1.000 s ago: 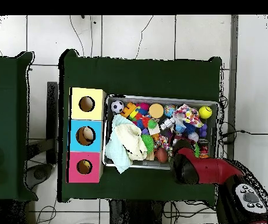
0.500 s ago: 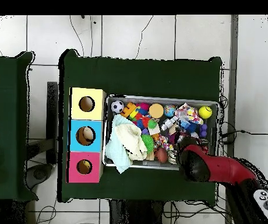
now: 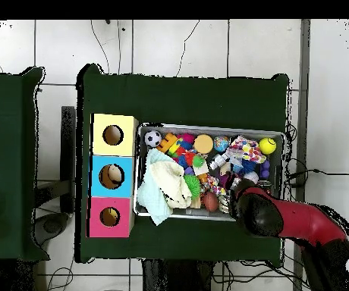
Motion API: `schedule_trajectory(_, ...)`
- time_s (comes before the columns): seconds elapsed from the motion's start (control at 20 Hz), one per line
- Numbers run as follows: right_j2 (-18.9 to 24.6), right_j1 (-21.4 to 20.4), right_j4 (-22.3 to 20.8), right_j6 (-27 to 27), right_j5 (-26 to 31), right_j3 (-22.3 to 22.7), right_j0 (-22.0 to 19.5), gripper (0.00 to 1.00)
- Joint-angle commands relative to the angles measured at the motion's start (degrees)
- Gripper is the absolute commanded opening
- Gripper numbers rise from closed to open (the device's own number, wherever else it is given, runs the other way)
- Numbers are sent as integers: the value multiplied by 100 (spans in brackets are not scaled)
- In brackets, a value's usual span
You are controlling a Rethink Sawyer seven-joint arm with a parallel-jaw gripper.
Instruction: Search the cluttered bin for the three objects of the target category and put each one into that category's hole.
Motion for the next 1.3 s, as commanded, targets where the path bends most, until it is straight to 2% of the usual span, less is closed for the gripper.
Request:
schedule_trajectory(0.05,816,-284,209,-302,513,429,-15,100)
schedule_trajectory(0.4,795,-287,132,-210,441,467,-9,100)
schedule_trajectory(0.55,796,-167,150,-119,404,561,-46,100)
schedule_trajectory(0.8,545,-5,89,323,-36,831,96,100)
schedule_trajectory(1.3,144,228,65,812,-737,979,420,100)
